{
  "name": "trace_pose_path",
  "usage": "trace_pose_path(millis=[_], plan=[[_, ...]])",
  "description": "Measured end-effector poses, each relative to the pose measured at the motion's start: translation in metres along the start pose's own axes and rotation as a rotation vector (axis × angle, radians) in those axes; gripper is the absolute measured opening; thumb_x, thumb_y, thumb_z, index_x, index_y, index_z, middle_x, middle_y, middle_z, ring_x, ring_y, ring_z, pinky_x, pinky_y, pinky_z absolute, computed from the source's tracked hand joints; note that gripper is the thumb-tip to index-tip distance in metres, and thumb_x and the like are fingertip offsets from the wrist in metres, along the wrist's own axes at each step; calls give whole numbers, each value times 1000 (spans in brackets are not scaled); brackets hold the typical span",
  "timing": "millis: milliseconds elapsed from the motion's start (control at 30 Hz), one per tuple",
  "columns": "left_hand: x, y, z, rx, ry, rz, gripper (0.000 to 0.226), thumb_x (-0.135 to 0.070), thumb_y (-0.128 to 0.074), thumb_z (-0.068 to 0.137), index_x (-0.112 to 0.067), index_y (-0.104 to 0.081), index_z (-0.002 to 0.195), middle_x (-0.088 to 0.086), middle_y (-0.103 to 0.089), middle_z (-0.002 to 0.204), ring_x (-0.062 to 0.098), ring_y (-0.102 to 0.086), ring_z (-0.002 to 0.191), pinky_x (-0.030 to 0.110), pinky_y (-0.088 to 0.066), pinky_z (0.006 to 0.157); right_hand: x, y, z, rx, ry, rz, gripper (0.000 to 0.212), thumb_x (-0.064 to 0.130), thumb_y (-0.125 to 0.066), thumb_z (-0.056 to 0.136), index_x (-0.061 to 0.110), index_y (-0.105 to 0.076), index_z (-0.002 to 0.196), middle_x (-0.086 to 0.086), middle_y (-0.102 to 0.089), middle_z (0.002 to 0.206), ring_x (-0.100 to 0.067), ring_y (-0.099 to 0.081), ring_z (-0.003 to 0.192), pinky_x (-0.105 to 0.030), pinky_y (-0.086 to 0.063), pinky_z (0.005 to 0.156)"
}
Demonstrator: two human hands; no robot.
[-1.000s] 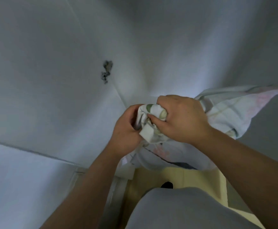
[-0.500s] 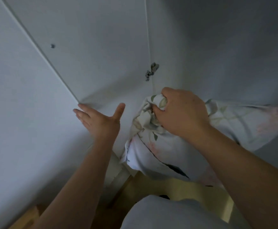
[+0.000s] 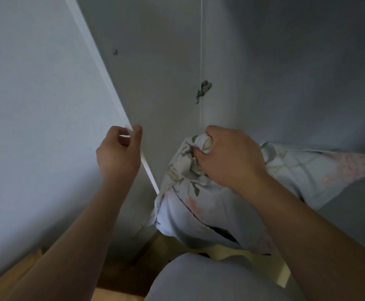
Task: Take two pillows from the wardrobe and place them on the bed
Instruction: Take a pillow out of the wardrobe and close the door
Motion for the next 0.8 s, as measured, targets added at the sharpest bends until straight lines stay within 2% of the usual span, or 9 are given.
trace_pose_path(millis=[100,200,267,367,533,700,800], plan=[[-33,-7,-21,107,-231,76,41,-55,-64,87,-18,-61,69,-13,-59,58,15,-60,62,23,-39,63,-9,0,-9,7,-54,8,39,46,-60,87,24,-37,65,9,-49,63,-18,-49,58,-29,-32,52],[-71,-32,-35,253,-556,171,52,-58,-63,86,-14,-59,59,-3,-62,52,23,-63,53,30,-49,56,-22,4,-22,-1,-116,30,40,45,-63,85,24,-37,63,8,-52,65,-25,-58,66,-31,-40,58],[-93,-52,-43,375,-683,182,55,-63,-60,85,-17,-55,55,-3,-58,49,21,-61,51,28,-47,53,-33,9,-33,-17,-163,30,40,46,-64,84,25,-38,64,3,-60,70,-27,-61,69,-32,-46,59],[-120,-81,-57,513,-785,226,60,-69,-50,88,-18,-57,58,0,-61,53,18,-59,55,28,-41,55,-51,18,-53,-44,-251,19,39,47,-64,85,26,-37,63,1,-64,75,-27,-62,73,-33,-49,62],[-163,-120,-76,589,-943,246,63,-69,-43,92,-20,-43,52,-3,-51,51,17,-48,54,31,-40,58,-85,32,-75,-111,-387,-14,42,47,-63,86,25,-36,63,8,-49,64,-26,-54,66,-31,-39,58],[-208,-166,-91,650,-1053,143,66,-68,-47,91,-15,-66,58,1,-64,56,20,-61,57,38,-53,61,-108,46,-83,-194,-521,-36,42,50,-62,87,23,-38,65,8,-52,65,-26,-56,65,-31,-43,58],[-237,-198,-98,676,-1136,100,66,-66,-47,92,-14,-69,59,2,-68,60,23,-64,60,40,-55,63,-116,49,-82,-228,-602,-81,43,51,-61,87,24,-36,65,7,-52,65,-27,-58,66,-32,-46,58]])
Point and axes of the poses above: each hand's wrist, its own z-axis towards the middle knuckle, its own y-axis out of the back of the hand, x = y × z, the point moved 6 cm from there along z, towards the middle knuckle
